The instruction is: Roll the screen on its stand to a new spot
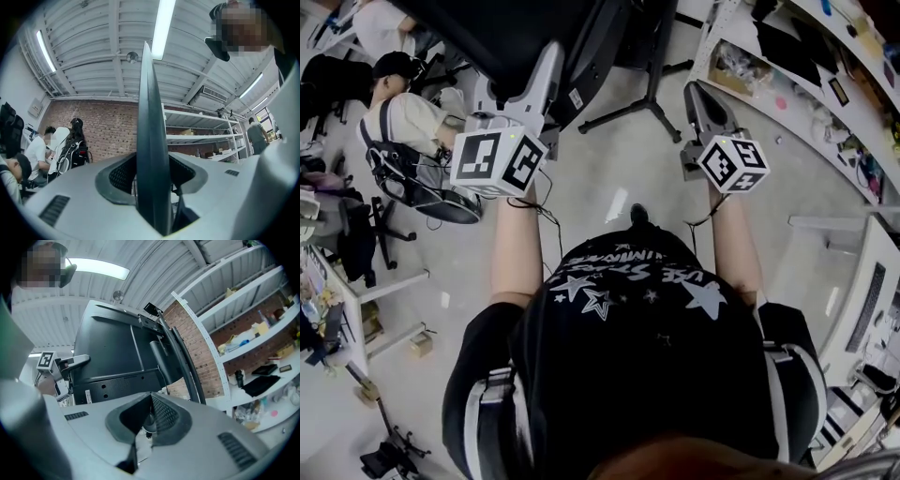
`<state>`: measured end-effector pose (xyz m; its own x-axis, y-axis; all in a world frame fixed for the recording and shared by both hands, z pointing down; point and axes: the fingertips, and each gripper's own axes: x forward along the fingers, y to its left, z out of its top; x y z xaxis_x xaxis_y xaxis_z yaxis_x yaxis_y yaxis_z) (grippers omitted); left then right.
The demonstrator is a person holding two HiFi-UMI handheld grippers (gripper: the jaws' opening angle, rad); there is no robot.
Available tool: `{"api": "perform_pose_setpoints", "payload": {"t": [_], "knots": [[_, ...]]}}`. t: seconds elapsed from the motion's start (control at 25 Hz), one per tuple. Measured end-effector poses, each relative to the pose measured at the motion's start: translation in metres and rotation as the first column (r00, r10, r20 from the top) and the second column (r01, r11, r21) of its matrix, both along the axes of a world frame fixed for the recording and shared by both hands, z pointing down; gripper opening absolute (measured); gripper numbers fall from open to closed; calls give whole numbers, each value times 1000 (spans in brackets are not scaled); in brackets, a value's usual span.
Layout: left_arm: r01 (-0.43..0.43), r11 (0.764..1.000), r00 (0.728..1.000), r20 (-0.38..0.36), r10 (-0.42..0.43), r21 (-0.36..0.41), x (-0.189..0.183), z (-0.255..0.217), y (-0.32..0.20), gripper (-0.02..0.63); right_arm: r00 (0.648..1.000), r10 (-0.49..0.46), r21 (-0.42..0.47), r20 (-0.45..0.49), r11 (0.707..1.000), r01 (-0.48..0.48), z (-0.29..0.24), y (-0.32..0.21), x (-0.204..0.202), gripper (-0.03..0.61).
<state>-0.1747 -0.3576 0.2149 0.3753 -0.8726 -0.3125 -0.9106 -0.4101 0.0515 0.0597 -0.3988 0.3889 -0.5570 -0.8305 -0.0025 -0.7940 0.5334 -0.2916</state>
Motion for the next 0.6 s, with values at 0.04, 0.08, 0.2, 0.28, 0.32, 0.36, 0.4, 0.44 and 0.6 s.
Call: {"api": "perform_pose_setpoints", "payload": {"t": [0.04, 0.08, 0.2, 0.28, 0.32, 0.36, 0.4, 0.44, 0.6], "knots": [[-3, 1000, 1000, -1, 3, 2, -2, 1, 6, 225, 1000, 6, -2, 1, 1000, -6, 0, 5, 0, 8], [-6, 1000, 1000, -1, 6, 1, -3, 1, 12, 225, 1000, 10, -3, 2, 1000, -10, 0, 11, -1, 8], [-7, 1000, 1000, 0, 7, -3, -6, 1, 30, 225, 1000, 16, -2, 0, 1000, -16, 0, 28, -7, 8], [-8, 1000, 1000, 2, 8, -3, -10, 1, 40, 225, 1000, 19, -1, 1, 1000, -19, -2, 39, -14, 8], [-9, 1000, 1000, 2, 9, -3, -13, 0, 45, 225, 1000, 21, 0, 2, 1000, -21, -3, 44, -17, 8], [-10, 1000, 1000, 0, 10, -3, -16, 0, 51, 225, 1000, 23, 2, 1, 1000, -23, -4, 51, -21, 8], [-10, 1000, 1000, -3, 10, -3, -21, 0, 57, 225, 1000, 26, 4, 0, 1000, -26, -5, 58, -24, 8], [-10, 1000, 1000, -6, 10, -4, -25, 0, 64, 225, 1000, 28, 8, -2, 1000, -28, -7, 65, -27, 8], [-11, 1000, 1000, -9, 11, -4, -34, 2, 92, 225, 999, 29, 26, -13, 999, -29, -11, 97, -38, 8]]}}
